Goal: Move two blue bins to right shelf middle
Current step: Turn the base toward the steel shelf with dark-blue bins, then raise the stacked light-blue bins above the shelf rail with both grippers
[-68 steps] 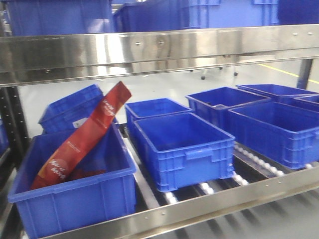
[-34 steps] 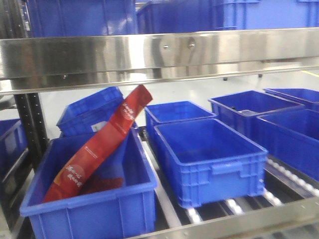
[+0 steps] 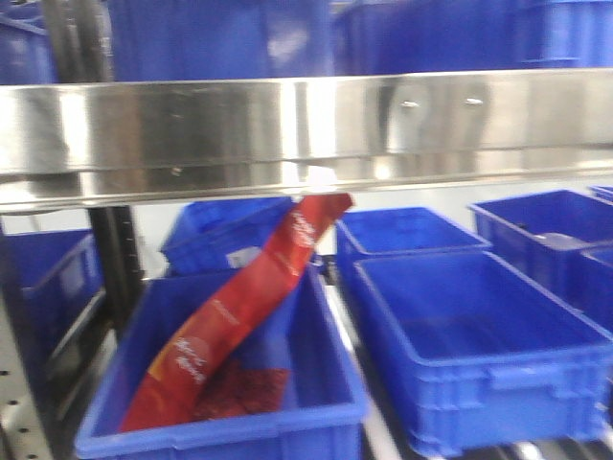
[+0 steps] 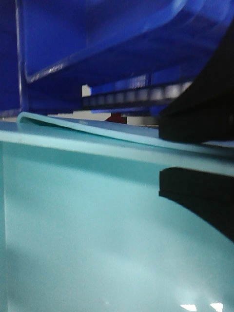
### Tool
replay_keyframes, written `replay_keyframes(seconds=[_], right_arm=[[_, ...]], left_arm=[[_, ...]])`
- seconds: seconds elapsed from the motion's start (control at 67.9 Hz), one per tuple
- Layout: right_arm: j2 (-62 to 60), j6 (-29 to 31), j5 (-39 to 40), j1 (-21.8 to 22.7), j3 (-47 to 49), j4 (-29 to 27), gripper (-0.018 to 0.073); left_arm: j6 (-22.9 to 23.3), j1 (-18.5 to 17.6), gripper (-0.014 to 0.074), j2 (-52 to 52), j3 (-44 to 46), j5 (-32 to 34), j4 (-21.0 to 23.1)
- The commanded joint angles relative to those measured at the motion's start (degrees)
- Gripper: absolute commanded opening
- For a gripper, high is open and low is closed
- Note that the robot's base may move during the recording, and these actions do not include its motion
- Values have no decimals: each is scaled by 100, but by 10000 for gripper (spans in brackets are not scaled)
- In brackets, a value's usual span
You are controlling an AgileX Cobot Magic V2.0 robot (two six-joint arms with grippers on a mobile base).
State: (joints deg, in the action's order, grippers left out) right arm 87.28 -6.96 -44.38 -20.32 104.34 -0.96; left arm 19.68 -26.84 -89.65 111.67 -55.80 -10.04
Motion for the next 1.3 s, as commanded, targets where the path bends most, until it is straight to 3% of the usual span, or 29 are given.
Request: replay_keyframes(seconds=[0.0,1.281], right_arm=[[-124,40,511,27,111,38,-153],[-124,40,555,27,111,38,-153]], left_arm=[[-1,-25,-111,127,110,459,29],[-1,-25,-111,127,110,459,29]])
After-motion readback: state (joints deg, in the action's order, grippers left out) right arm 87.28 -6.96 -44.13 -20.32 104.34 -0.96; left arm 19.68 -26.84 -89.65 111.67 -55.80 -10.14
